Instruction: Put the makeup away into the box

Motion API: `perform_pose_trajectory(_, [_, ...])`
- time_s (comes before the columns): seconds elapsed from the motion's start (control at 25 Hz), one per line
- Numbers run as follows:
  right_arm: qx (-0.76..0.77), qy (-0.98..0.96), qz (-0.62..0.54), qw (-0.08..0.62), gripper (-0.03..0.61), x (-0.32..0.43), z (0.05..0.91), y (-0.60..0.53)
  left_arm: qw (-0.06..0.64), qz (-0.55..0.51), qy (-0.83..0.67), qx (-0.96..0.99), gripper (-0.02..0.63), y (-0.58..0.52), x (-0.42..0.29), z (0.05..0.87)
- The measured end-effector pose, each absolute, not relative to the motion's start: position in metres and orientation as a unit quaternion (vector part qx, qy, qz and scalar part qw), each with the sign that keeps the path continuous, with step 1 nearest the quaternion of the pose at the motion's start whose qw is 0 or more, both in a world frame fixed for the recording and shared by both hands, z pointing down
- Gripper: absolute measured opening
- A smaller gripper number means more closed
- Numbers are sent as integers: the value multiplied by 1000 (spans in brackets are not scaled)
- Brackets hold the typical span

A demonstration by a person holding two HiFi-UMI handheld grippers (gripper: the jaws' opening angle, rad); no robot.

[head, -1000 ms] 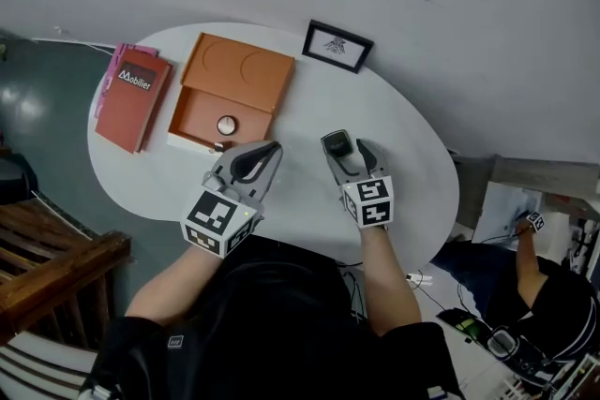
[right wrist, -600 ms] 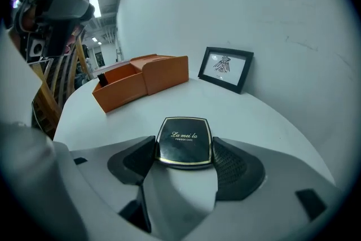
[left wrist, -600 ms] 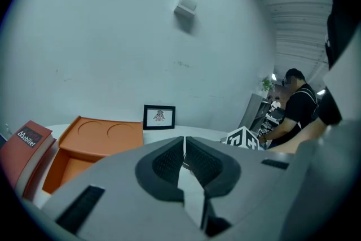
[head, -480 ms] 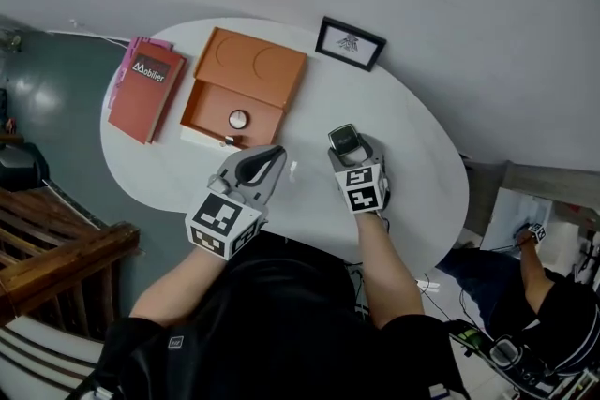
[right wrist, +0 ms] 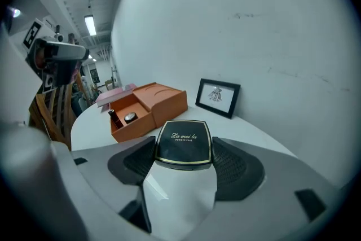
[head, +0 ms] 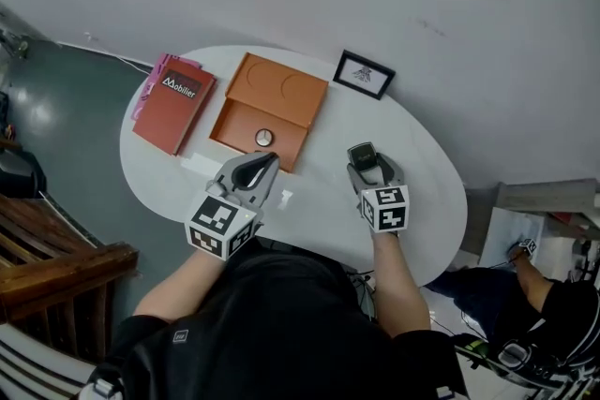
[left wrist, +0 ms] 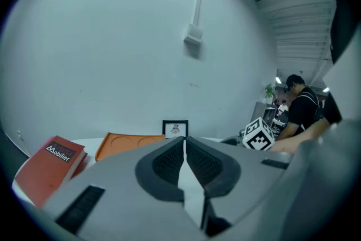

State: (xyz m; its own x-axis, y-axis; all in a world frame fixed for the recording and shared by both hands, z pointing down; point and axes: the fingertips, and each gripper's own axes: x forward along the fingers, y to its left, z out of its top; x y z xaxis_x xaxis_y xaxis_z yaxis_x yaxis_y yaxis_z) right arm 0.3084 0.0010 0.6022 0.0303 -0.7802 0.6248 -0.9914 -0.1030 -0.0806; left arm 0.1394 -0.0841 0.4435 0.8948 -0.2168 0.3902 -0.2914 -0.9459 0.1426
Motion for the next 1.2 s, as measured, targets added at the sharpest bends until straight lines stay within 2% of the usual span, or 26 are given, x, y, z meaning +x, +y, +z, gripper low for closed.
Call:
perform_pose_trajectory(0.2, [718,-632,233,176,278,270,546,-31,80,175,-130,973,23,-140,84,430])
perform_pose_trajectory(0.36, [729,-630,217,157,279,212,512,-75,63,175,-116,976,23,-186,26,417])
perform_pose_trajectory(0.64, [719,-642,219,155,279,119,498,-148,73,187,-83,976,23,-235,-43,422])
perform_pose_trajectory(0.88, [684,-665,242,175,279,79,519,-187,90,171,-89,977,23,-254,-60,422])
perform_pose_trajectory(1.2, [631,-687,275,231,279,69,565,-222,108,179,-100,973,23,-271,-48,432])
